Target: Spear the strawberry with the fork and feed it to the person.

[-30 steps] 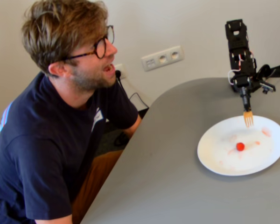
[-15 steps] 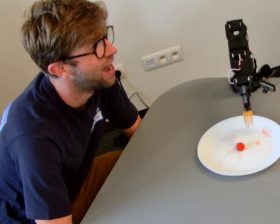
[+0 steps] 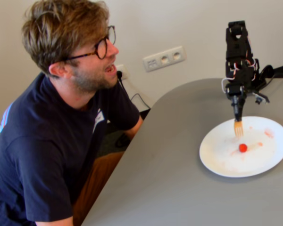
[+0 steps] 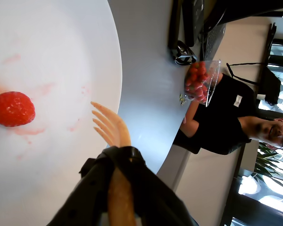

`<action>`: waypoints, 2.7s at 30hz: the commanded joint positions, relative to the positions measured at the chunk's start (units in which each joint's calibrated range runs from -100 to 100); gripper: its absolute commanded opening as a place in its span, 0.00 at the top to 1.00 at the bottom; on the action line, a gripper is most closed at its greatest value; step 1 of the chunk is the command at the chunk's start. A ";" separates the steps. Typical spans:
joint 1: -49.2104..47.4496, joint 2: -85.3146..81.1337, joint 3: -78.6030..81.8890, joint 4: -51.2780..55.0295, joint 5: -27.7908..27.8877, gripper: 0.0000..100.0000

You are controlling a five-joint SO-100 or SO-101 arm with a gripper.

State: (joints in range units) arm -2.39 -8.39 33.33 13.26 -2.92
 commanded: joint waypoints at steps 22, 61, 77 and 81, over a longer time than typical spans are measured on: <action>1.20 11.73 4.18 -3.86 -0.33 0.99; 17.99 -24.02 -48.21 44.27 3.76 0.99; 36.57 -21.90 -15.57 -11.60 3.29 0.99; 37.99 -11.31 -22.33 -15.26 3.29 0.99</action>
State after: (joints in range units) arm 34.84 -23.81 16.21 -0.04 0.63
